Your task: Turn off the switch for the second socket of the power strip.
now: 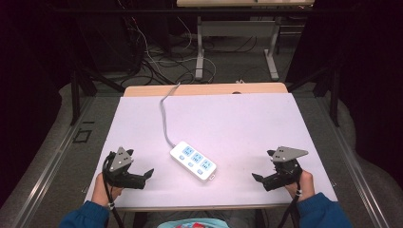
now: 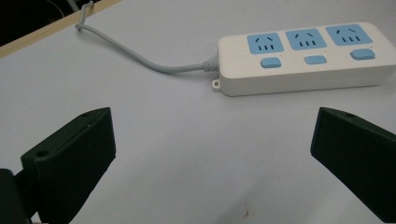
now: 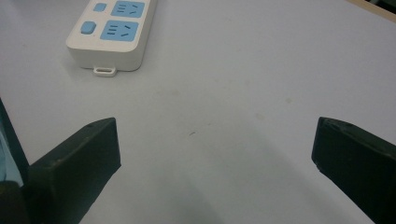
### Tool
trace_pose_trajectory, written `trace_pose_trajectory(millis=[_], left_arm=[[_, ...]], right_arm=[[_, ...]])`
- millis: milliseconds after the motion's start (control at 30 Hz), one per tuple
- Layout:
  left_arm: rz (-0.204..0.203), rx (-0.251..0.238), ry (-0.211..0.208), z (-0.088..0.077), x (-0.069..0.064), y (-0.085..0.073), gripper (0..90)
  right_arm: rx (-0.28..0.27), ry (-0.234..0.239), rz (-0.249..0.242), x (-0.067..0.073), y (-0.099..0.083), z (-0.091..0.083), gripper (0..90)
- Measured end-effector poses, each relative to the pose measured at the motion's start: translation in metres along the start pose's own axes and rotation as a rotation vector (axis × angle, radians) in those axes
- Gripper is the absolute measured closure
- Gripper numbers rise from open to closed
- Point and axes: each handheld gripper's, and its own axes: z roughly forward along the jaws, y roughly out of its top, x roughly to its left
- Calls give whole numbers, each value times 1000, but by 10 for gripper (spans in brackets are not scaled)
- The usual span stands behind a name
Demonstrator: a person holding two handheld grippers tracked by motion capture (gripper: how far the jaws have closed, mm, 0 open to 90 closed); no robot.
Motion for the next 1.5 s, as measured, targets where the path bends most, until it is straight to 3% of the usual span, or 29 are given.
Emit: trace_pose_trajectory(millis=[300,700,1500], left_arm=[[-19,-16,-7,9,-1,9,1],[-18,-2,-28,27,-5,18,1],[24,-10,-55,49,-16,35,1]], right_arm=[[2,0,-14,-1,0,0,7],[-3,-2,-5,0,0,1,8],[1,0,-8,-1,0,2,9]])
